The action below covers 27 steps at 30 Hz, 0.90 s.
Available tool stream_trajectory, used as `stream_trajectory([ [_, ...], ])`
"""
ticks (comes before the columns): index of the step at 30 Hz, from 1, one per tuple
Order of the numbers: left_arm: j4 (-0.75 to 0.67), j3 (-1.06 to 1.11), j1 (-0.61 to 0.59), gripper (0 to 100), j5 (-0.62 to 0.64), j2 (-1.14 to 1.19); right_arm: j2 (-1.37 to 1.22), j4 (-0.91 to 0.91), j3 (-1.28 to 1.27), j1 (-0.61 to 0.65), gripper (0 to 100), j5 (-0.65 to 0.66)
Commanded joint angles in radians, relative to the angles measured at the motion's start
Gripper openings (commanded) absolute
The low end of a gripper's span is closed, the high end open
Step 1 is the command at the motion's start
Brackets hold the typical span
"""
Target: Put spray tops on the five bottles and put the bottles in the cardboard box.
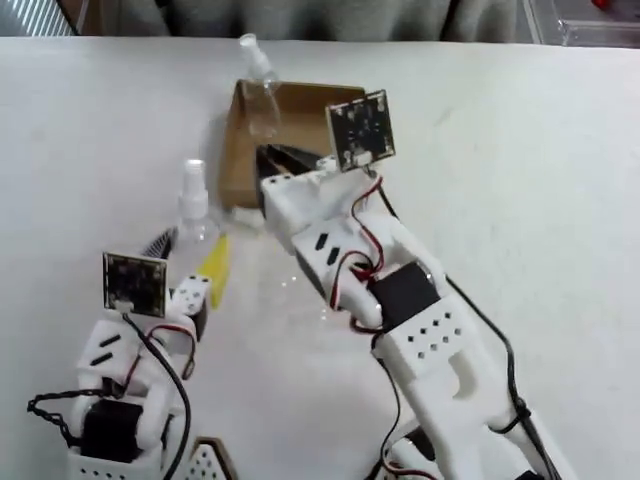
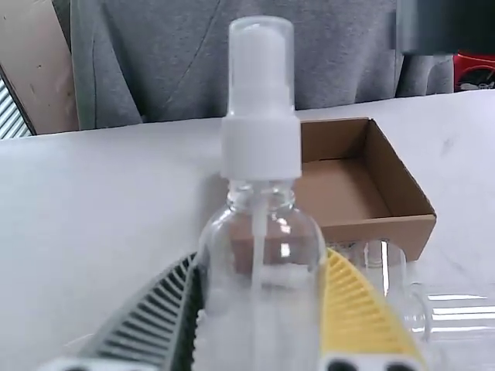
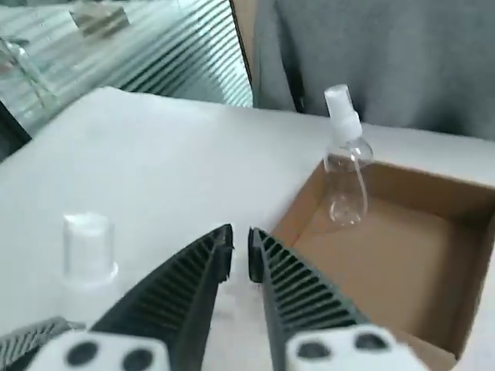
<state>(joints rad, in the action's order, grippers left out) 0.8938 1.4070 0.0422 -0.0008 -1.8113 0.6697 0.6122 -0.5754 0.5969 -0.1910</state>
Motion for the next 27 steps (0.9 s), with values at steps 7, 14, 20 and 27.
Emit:
stream_trajectory([
  [7,-0.009,-0.032,0.012,2,-0.002,-0.015,0.002,-0.019,0.063,0.005,1.5,0.006],
  [14,-0.008,-0.046,0.012,3,-0.002,-0.015,-0.087,-0.077,0.071,0.117,1.5,0.011],
  [20,-0.008,-0.046,0.012,3,-0.002,-0.015,-0.085,-0.064,0.066,0.18,1.5,0.009],
  [27,-0.008,-0.043,0.01,3,-0.002,-0.015,-0.002,0.008,0.066,0.226,1.5,0.012],
])
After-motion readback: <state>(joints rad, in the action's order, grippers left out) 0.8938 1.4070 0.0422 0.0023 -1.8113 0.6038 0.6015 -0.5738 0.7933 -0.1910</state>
